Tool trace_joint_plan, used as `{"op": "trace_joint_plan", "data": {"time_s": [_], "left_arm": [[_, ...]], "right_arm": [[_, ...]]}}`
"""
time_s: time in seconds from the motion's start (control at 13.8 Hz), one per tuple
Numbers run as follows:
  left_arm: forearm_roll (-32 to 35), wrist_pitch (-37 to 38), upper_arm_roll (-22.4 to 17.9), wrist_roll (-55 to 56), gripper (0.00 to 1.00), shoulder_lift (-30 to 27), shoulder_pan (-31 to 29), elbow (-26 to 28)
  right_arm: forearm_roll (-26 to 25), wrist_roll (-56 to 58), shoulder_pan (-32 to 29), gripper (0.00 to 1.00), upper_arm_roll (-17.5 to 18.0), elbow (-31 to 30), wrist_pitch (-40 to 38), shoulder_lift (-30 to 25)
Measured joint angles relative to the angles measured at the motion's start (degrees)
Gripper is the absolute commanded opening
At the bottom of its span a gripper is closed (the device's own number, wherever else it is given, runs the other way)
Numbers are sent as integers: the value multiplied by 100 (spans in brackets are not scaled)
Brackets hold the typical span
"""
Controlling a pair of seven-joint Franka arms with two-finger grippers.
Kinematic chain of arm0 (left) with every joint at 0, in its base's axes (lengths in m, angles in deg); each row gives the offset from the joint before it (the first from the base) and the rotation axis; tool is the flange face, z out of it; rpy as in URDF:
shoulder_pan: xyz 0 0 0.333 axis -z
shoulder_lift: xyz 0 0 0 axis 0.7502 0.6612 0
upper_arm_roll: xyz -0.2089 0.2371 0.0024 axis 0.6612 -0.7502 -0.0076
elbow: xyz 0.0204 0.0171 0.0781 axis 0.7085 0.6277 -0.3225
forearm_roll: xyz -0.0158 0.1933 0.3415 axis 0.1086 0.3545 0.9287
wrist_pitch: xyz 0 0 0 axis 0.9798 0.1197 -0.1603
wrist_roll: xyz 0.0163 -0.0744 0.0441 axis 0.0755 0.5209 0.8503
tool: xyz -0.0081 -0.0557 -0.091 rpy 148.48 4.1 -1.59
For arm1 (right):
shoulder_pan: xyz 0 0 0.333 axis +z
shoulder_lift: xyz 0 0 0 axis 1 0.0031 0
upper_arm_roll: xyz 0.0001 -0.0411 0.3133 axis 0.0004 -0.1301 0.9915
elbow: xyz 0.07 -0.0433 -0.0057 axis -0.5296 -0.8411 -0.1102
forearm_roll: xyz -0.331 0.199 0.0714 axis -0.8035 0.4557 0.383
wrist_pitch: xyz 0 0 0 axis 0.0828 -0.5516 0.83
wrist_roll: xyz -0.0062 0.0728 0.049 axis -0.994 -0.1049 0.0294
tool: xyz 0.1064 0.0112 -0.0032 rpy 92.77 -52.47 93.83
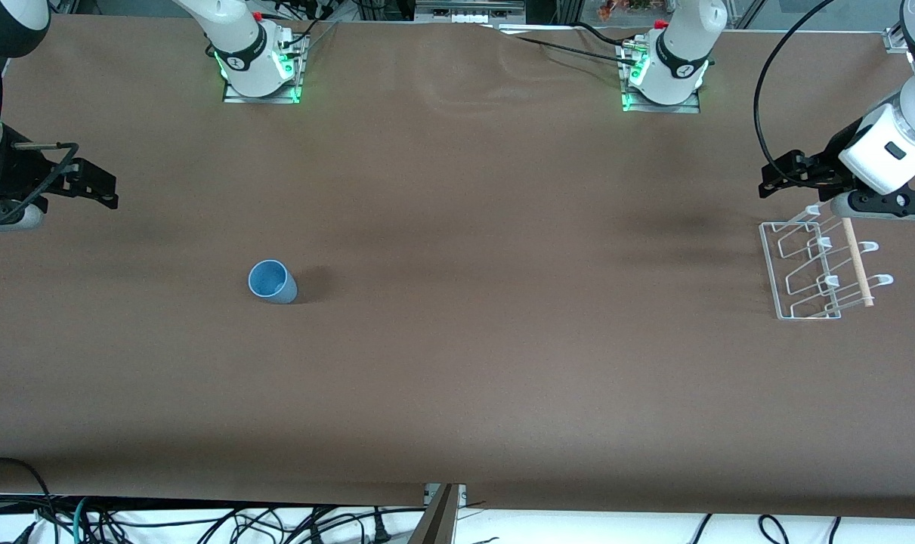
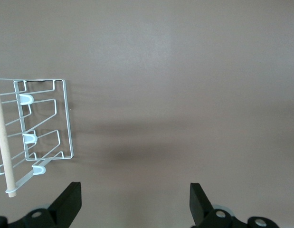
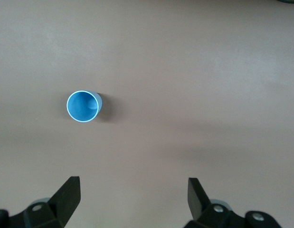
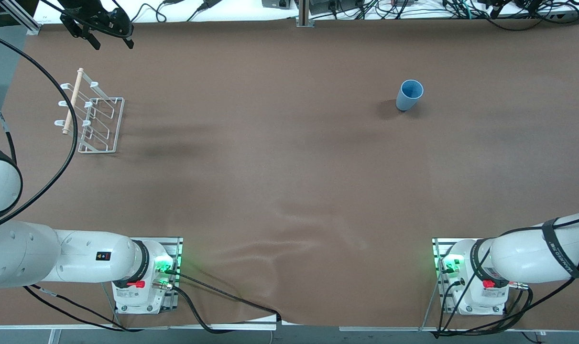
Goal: Transfer cup to left arm and place on rack
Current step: 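Reach the right gripper down toward the light blue cup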
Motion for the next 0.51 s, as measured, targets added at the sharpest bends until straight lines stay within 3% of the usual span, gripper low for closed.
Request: {"op": "trace_joint_plan", "data": {"time_s": [0.51], "left_arm": [[0, 0, 0, 0, 100, 0, 0, 0]], "right_arm": [[0, 0, -15, 100, 26, 0, 32, 5]]}}
